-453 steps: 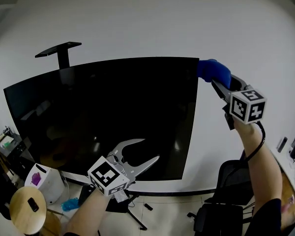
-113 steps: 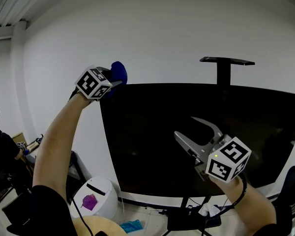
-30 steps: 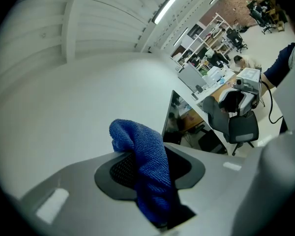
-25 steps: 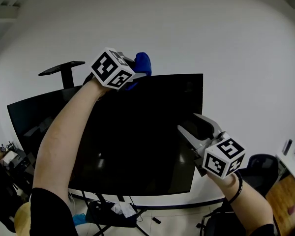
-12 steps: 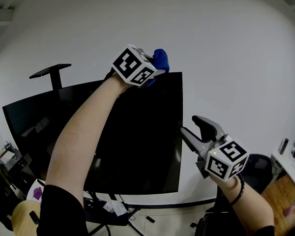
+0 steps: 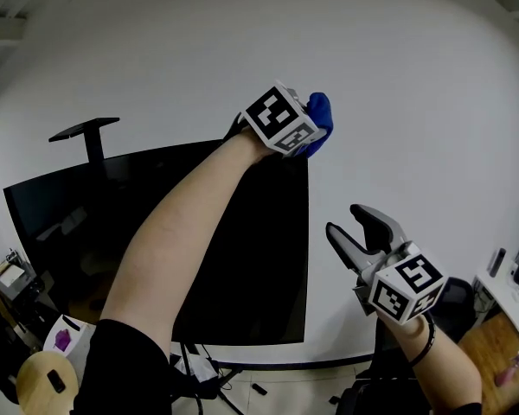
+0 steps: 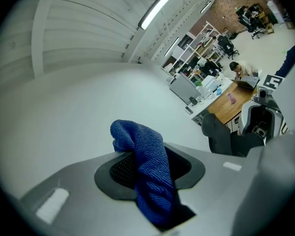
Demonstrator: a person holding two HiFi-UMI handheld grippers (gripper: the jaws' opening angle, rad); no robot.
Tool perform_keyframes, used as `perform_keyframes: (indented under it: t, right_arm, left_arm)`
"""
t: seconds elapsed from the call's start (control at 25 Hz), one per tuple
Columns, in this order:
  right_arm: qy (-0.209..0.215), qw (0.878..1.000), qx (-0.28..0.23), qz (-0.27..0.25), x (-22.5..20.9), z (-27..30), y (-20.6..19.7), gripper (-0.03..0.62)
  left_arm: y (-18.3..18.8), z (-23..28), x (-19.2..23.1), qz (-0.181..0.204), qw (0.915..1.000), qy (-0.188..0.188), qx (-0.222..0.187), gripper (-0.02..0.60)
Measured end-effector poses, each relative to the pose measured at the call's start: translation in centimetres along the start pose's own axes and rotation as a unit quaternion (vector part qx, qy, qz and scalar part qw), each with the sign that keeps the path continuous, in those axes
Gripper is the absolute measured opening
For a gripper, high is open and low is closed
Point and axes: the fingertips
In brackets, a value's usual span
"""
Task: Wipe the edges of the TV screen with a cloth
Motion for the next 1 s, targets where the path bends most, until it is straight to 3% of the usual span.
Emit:
perform_keyframes:
  t: [0.16, 0.32, 0.44, 0.56, 0.76, 0.92, 1.0]
  right_arm:
    - [-0.015, 1.000, 0.000, 0.008, -1.1, -1.6, -0.2, 0.245]
    - [-0.022, 0.999, -0.007, 0.036, -1.5, -4.1, -1.1, 0.245]
    - [-0.021, 0.998, -0.003, 0.062, -1.0, -6.1, -3.2, 0.244]
    - [-0.030, 0.996, 0.009, 0.088, 0.3, -7.9, -6.2, 0.242]
    - [-0.050, 0.985, 0.040, 0.158, 3.6, -11.3, -12.1, 0.239]
    - [-0.057, 0.975, 0.052, 0.209, 8.7, -14.1, -15.0, 0.237]
    - [-0.051, 0.969, 0.048, 0.239, 11.6, -15.2, -15.6, 0.196]
  left_arm:
    - [2.0, 1.6, -2.9, 0.006, 0.9990, -0.029, -0.034, 0.137]
    - [3.2, 1.4, -6.4, -0.025, 0.9928, -0.064, -0.098, 0.137]
    - [2.0, 1.4, -10.4, -0.051, 0.9847, -0.101, -0.132, 0.137]
    - [-1.2, 0.9, -14.6, -0.084, 0.9763, -0.128, -0.153, 0.137]
    - [-9.5, -1.1, -22.1, -0.174, 0.9585, -0.132, -0.183, 0.137]
    - [-17.4, -5.2, -28.7, -0.242, 0.9454, -0.127, -0.178, 0.137]
    - [-21.0, -8.0, -31.9, -0.263, 0.9427, -0.121, -0.166, 0.137]
Point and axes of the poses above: the fingertips, and each gripper's own axes: z forward along the fingers, x to its left, y out of its top, and after that the axes turned 10 degrees about -z, right-handed
